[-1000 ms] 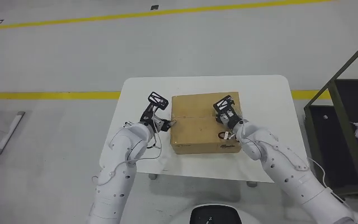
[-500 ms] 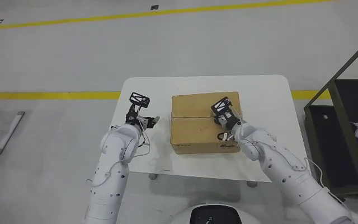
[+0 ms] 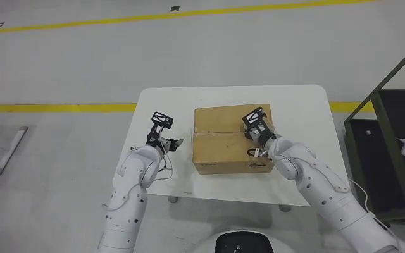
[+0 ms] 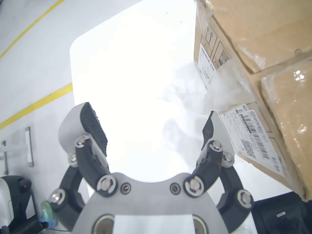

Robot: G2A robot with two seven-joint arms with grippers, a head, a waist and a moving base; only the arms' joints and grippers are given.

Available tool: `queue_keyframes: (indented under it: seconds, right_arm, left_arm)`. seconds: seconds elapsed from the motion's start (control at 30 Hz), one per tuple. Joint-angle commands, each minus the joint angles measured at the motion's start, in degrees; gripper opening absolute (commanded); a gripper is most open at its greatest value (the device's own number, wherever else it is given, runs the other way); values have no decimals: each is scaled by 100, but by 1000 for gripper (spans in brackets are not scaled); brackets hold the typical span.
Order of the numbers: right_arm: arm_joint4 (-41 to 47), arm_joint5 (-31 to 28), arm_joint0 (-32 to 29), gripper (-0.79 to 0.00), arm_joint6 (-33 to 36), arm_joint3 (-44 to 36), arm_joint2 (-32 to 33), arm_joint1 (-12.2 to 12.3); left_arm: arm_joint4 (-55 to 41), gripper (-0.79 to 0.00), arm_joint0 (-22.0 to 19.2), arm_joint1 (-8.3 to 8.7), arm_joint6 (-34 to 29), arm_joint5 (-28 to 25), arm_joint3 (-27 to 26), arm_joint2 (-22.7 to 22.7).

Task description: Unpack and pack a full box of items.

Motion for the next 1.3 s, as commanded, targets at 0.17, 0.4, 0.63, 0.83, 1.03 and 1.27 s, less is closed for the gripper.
queue_keyframes:
  seconds: [0.17,0.4,0.63,0.83,1.03,1.27]
  right_arm:
    - [-8,-44,-21,-785,52,5,70,-11]
    - [-19,-77,-12,-785,104,-38,101,-35]
    - [-25,-85,-47,-785,104,-36,149,-50]
    - [-2,-102,-76,-785,118,-33,226,-55]
    - [-5,-112,-68,-785,137,-24,277,-66]
    - [-32,-115,-62,-785,152,-41,294,-86]
  left_arm:
    - [-87,0,-140,-33,336,-476,661,295]
    - [-332,0,-421,-104,951,-560,1292,498]
    - [-882,0,-640,-167,1262,-529,1684,517]
    - [-1007,0,-697,-187,1562,-294,1694,486]
    - [-1193,0,-614,-171,1718,-203,1456,349]
    - [-1402,0,-558,-155,1747,-277,1208,254]
